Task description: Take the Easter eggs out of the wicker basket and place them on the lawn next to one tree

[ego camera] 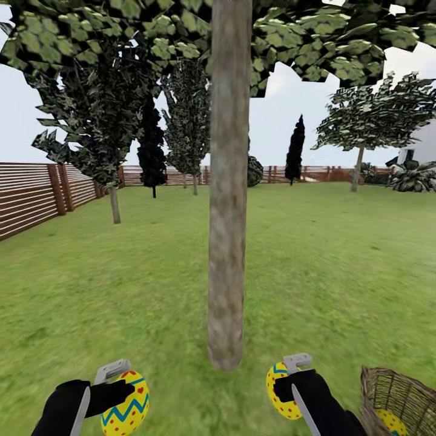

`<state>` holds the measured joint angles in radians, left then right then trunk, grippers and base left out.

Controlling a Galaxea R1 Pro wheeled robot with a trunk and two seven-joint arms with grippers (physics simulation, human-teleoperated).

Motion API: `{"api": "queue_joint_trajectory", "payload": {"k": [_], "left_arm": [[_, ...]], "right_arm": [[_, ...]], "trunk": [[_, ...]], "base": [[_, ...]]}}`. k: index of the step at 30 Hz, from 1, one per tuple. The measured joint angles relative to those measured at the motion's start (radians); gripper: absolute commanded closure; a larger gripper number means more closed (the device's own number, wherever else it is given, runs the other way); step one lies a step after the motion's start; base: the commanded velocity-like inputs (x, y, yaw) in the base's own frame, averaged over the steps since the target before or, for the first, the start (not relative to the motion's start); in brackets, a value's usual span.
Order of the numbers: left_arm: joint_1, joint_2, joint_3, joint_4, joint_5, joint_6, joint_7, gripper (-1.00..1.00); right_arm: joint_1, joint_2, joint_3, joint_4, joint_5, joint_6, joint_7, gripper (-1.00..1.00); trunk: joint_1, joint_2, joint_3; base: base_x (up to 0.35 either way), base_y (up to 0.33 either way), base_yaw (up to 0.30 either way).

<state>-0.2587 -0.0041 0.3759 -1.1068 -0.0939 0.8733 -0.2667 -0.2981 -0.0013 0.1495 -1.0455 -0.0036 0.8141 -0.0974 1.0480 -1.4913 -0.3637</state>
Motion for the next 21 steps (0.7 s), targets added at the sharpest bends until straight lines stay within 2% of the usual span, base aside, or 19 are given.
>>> {"api": "queue_joint_trajectory", "payload": {"k": [9,12,18,21], "left_arm": [[0.0,-0.001,-0.003,0.001,0.0,-0.001,0.0,1.0],[0.0,-0.004,-0.002,0.0,0.0,0.0,0.001,1.0],[0.0,-0.006,-0.006,0.049,0.002,-0.001,0.001,1.0],[0.0,-0.007,-0.007,0.052,0.003,-0.001,0.002,1.0]], "right_arm": [[0.0,0.0,-0.003,0.0,-0.002,0.0,0.0,1.0],[0.0,0.0,-0.002,0.0,0.0,0.0,-0.001,1.0],[0.0,0.0,-0.003,0.0,0.0,0.002,-0.002,1.0],[0.0,0.0,-0.003,0.0,0.0,0.002,-0.002,1.0]], "trunk": [[0.0,0.0,0.007],[0.0,0.0,0.008],[-0.001,0.0,0.008],[0.0,0.0,0.008]], "base": [[0.0,0.217,-0.28],[0.046,0.013,-0.043],[0.308,0.0,-0.001],[0.075,0.0,0.0]]}}
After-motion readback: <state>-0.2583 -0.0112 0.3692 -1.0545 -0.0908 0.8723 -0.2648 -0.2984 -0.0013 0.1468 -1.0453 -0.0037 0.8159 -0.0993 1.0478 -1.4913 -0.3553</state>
